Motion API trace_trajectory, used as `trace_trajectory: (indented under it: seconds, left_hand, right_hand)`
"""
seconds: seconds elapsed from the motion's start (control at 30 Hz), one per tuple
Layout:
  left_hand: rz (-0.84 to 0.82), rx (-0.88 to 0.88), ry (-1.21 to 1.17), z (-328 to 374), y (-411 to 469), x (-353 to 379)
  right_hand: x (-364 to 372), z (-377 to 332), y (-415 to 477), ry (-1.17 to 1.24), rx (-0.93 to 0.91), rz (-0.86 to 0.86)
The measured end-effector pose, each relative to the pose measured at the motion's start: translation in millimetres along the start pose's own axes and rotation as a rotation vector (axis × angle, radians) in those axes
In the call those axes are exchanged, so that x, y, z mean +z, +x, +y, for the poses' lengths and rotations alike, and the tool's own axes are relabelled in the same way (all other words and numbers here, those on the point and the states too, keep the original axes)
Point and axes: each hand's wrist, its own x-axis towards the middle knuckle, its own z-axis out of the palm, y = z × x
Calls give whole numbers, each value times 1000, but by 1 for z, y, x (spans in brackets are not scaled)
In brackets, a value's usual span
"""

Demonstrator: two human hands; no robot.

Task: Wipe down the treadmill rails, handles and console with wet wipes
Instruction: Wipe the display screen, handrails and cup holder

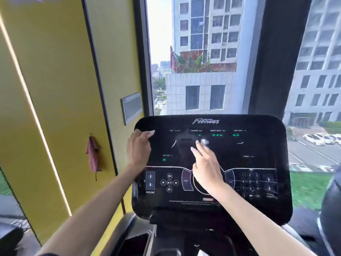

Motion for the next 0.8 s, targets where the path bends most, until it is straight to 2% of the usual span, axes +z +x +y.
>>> trace_trajectory:
  seconds: [0.07, 0.1, 0.17, 0.2, 0.23, 0.27, 0.37, 0.4, 0.43, 0.5, 0.53, 0.57, 0.67, 0.7, 0.73, 0.8]
  left_hand:
    - [-25, -49, -41, 20, -16, 22]
    - [-78, 30, -39, 33, -29, 32]
    - [-198, 323, 0, 51, -53, 43]
    - [-225, 454, 32, 51, -55, 43]
    - [-223, 511, 65, 45, -49, 42]
    - [-196, 469, 90, 38, -41, 40]
    - [-84, 55, 53, 35, -29, 38]
    - [-84, 61, 63, 45, -33, 39]
    - [-115, 180, 94, 55, -40, 44]
    - [-188, 571, 192, 58, -52, 53]
    - [-196, 667, 228, 52, -48, 52]
    - [-185, 643, 247, 43, -41, 51]
    - [-50, 223, 172, 31, -33, 46]
    - [-40, 198, 157, 37, -39, 47]
    - [-69, 275, 169, 43, -47, 51]
    - [-154, 543, 228, 47, -59, 54]
  right_hand:
    - [-2, 8, 9, -56, -33, -27]
    - [-1, 11, 11, -91, -58, -52]
    - [2, 16, 11, -153, -109, -89]
    - [4, 19, 10, -172, -132, -97]
    - [7, 21, 8, -184, -150, -101]
    - [9, 23, 7, -196, -163, -100]
    - [15, 24, 5, -203, -182, -68]
    - [17, 23, 5, -207, -185, -61]
    - [19, 23, 4, -219, -189, -48]
    - [23, 26, 3, -248, -208, -19]
    - [24, 27, 3, -262, -220, -13]
    - [25, 29, 3, -274, -233, -9]
    - [29, 30, 3, -283, -248, 10]
    - [30, 29, 3, -279, -243, 10]
    - [31, 29, 3, -275, -239, 12]
    - [33, 28, 3, -266, -237, 25]
